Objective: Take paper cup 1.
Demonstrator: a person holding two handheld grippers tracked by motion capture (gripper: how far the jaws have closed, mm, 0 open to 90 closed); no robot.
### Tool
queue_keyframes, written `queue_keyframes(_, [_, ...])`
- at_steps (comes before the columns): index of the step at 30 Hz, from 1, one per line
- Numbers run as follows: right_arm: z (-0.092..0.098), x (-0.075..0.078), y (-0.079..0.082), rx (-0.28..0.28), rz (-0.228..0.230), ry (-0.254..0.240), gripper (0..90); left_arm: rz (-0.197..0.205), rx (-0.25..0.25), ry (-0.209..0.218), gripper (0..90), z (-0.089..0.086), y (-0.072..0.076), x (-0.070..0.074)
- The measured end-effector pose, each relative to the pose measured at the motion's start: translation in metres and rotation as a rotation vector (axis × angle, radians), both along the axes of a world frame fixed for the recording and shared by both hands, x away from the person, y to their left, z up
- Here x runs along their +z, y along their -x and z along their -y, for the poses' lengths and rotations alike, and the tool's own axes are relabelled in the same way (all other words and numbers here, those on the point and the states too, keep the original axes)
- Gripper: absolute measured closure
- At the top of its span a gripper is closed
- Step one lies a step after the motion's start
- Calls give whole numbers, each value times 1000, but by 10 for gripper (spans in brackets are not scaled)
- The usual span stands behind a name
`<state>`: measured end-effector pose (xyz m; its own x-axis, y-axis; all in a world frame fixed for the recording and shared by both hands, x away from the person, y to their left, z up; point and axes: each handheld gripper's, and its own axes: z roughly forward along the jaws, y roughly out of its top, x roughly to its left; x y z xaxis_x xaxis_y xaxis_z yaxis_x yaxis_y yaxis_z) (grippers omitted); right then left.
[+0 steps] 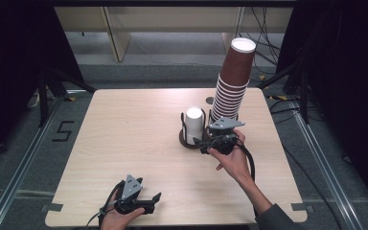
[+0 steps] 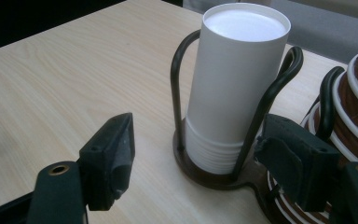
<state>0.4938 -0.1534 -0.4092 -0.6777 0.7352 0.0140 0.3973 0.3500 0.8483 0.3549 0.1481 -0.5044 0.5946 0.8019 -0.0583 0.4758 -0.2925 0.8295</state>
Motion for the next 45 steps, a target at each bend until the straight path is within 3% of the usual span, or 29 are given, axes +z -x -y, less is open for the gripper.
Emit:
queue_keyframes(3, [-2,0,-1,-5,-12,-9,280,0,3,2,147,0,0,0])
queue_keyframes(6, [-4,0,-5,-8,12,8,282,-4,1,4,147,0,0,0])
queue_keyframes(8, [-7,2,-6,-31,-10,-4,283,-3,-6,13,147,1,0,0])
queue_keyframes(9, [-7,2,-8,-28,19,12,283,-4,-8,15,147,1,0,0])
queue_keyframes(14, [-11,5,-14,-63,2,-23,283,-1,-8,8,147,0,0,0])
queue_keyframes(15, [-10,6,-16,-62,20,-6,284,1,-10,9,147,0,0,0])
queue_keyframes(17, [-14,7,-18,-81,19,-33,289,2,-9,12,147,1,1,0])
queue_keyframes(18, [-13,8,-21,-74,35,-6,289,1,-11,5,147,1,1,0])
queue_keyframes(19, [-16,9,-21,-90,32,-17,289,0,-10,4,147,1,1,0])
queue_keyframes(23, [-22,13,-24,-89,58,15,293,-3,-11,2,147,1,1,0])
queue_keyframes(24, [-25,13,-28,-133,56,17,295,-4,-10,2,147,1,1,0])
queue_keyframes(25, [-25,13,-33,-140,67,20,295,-3,-10,4,147,1,1,0])
queue_keyframes(30, [-29,13,-42,-138,57,18,293,-2,-14,8,147,1,1,1])
queue_keyframes(31, [-33,13,-45,-160,36,-1,289,-4,-14,8,147,1,1,1])
queue_keyframes(34, [-36,15,-50,-153,53,18,281,-5,-17,7,147,1,1,1])
queue_keyframes(35, [-39,14,-51,-174,34,10,278,-3,-18,3,147,1,1,1])
queue_keyframes(36, [-38,14,-53,-155,42,21,278,-4,-18,3,147,1,1,1])
queue_keyframes(41, [-45,9,-60,-179,25,8,288,-4,-16,8,147,1,1,1])
queue_keyframes(43, [-47,9,-62,-175,49,46,279,-6,-15,9,147,1,1,1])
queue_keyframes(44, [-49,7,-62,-198,27,31,282,-7,-13,4,147,0,1,1])
queue_keyframes(45, [-49,8,-64,-187,45,43,289,-7,-11,9,147,1,1,0])
